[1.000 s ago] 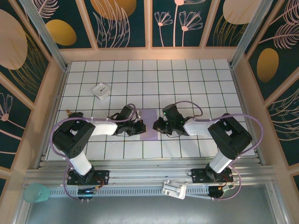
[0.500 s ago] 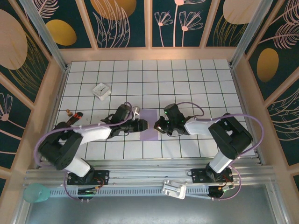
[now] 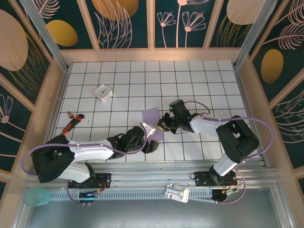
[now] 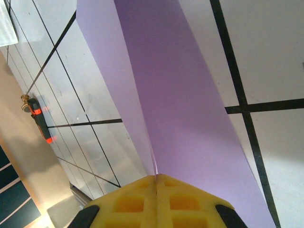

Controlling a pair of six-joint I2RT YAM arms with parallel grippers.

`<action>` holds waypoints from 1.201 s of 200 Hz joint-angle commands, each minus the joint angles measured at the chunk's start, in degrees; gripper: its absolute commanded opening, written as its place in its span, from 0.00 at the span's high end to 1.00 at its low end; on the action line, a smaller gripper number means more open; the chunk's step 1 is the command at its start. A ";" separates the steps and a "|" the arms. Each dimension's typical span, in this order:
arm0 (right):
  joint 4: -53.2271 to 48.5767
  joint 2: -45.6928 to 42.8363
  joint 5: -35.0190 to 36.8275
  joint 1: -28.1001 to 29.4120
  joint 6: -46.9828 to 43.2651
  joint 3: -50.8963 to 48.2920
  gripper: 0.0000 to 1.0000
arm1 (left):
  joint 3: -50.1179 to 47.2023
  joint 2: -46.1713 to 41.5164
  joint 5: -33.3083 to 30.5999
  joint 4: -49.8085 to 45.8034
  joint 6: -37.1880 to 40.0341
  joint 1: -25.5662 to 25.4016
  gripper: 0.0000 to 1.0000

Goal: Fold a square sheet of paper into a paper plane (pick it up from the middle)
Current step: Fold the triangle a second time at the center of the table.

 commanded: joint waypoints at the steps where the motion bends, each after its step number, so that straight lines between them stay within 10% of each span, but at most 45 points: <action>1: -1.90 -0.79 -1.49 -0.58 0.60 1.73 1.00 | 2.67 3.14 -7.09 1.81 4.98 -1.48 0.30; 192: 0.10 0.19 -1.27 -1.15 0.53 -0.02 1.00 | 9.03 10.36 -8.38 3.18 5.58 -1.78 0.94; 240: -0.99 -2.23 -0.60 -2.95 -0.93 -1.11 0.76 | 5.56 8.43 -6.92 7.67 4.18 -1.73 1.00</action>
